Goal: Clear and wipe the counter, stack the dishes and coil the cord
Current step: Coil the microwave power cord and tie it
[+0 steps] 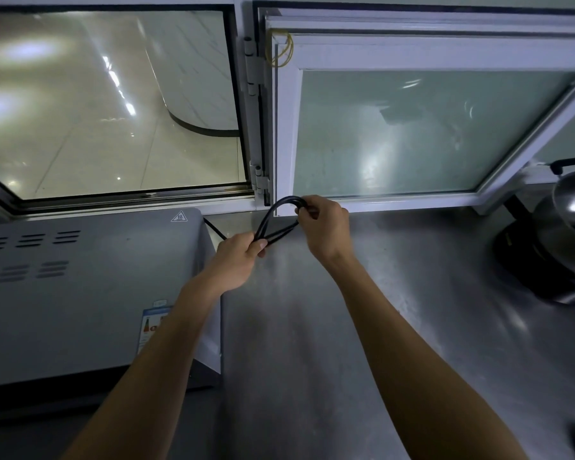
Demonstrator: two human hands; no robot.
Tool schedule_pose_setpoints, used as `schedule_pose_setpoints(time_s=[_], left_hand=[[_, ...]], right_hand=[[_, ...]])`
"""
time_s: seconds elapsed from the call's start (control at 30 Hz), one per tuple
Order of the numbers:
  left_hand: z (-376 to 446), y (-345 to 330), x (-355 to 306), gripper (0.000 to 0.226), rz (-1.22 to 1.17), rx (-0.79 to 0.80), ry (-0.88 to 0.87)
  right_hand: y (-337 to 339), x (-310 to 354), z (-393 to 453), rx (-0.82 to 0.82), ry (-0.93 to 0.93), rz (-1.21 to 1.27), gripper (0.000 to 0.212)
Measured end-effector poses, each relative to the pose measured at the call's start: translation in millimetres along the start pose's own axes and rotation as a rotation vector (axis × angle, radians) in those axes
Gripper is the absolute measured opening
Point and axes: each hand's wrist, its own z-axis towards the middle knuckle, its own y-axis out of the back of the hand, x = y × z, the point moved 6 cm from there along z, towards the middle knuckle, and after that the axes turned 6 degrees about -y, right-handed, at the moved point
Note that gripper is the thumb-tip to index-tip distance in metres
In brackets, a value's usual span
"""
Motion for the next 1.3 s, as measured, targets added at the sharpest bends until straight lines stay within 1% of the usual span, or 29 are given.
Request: schedule_pose_setpoints(time_s=[0.1, 0.17, 0.33, 0.4, 0.57, 0.67, 0.8, 0.9, 1.03, 1.13, 1.3], left_hand=[[-0.9, 1.4, 1.3, 0.034, -0.033, 0.001, -0.001], [-1.1, 3.5, 0.1, 0.04, -0.068, -0.009, -0.023], [-2.1, 9.7, -3.3, 0.033, -0.13, -0.005, -0.041], [-2.3, 9.2, -1.4, 0.032, -0.132, 0.007, -0.042], [-2.4, 3.8, 2.7, 0.031, -0.147, -0.002, -0.042], [-0.2, 3.3, 0.7, 0.033, -0.172, -0.025, -0.053], [1.8, 4.8, 1.6, 0.033, -0.189, -0.063, -0.043], [3.3, 3.5, 6.9, 0.031, -0.202, -0.074, -0.028], [3.5, 2.8, 9.5, 0.031, -0.194, -0.094, -0.007], [3.7, 3.7, 8.6, 0.031, -0.199, -0.108, 0.011], [2.8, 4.7, 3.9, 0.033, -0.216, -0.147, 0.054]], right_hand=[[-1.2, -3.9, 1.5, 0.03, -0.003, 0.12, 0.024], [-2.3, -8.2, 3.4, 0.053, -0.029, 0.272, 0.024], [-13.4, -29.2, 3.0, 0.124, -0.195, 0.67, 0.026], [-18.2, -35.4, 0.8, 0.135, -0.243, 0.741, 0.025], [-19.4, -31.1, -2.4, 0.11, -0.207, 0.687, 0.026], [-18.6, -27.9, -1.1, 0.118, -0.219, 0.699, 0.022], [-19.8, -26.3, -0.9, 0.175, -0.234, 0.725, 0.018], [-17.8, -26.4, 0.0, 0.152, -0.244, 0.696, 0.012], [-13.1, -27.3, 1.0, 0.113, -0.235, 0.611, 0.023], [-7.1, -24.9, 1.7, 0.08, -0.204, 0.54, 0.026], [-0.7, -7.4, 2.6, 0.04, -0.06, 0.301, 0.031]])
